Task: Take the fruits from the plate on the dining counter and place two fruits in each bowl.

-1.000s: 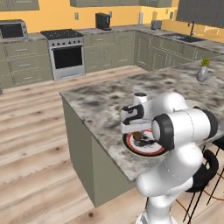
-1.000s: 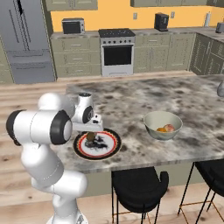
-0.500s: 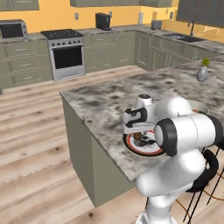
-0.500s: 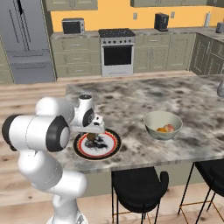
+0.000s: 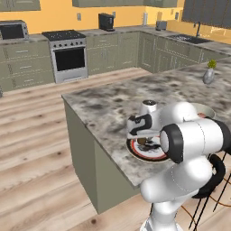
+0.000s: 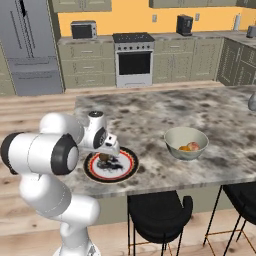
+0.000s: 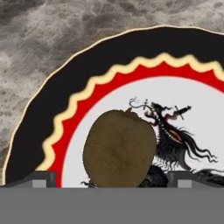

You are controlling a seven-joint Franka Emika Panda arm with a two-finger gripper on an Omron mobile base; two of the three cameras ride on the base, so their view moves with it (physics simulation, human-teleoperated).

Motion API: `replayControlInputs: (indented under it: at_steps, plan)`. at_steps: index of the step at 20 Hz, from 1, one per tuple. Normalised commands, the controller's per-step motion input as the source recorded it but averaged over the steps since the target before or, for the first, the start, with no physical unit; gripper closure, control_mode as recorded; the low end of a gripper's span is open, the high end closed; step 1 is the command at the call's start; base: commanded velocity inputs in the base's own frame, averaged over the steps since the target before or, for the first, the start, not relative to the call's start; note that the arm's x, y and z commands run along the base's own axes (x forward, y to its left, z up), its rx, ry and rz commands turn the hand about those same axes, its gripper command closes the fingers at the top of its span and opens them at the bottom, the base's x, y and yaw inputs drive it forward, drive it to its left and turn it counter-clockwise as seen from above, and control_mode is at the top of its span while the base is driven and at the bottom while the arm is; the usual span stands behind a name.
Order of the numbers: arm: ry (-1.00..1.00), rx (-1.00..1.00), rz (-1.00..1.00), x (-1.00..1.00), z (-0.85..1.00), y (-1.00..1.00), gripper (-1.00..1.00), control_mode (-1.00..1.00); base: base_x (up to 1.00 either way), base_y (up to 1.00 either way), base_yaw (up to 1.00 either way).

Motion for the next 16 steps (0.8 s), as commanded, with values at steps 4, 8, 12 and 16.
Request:
replayControlInputs:
  at_steps: [4, 8, 12, 16]
  plan:
    - [0.00, 0.00, -0.01, 0.02, -0.26, 0.04, -1.00, -1.00, 0.00, 0.00, 0.00]
    - [0.00, 0.00, -0.03, 0.00, -0.21, 0.00, -1.00, -1.00, 0.00, 0.00, 0.00]
    - [0.00, 0.00, -0.04, 0.01, 0.00, 0.00, -1.00, -1.00, 0.00, 0.00, 0.00]
    - [0.00, 0.00, -0.04, 0.19, 0.00, -0.01, -1.00, -1.00, 0.00, 0.00, 0.00]
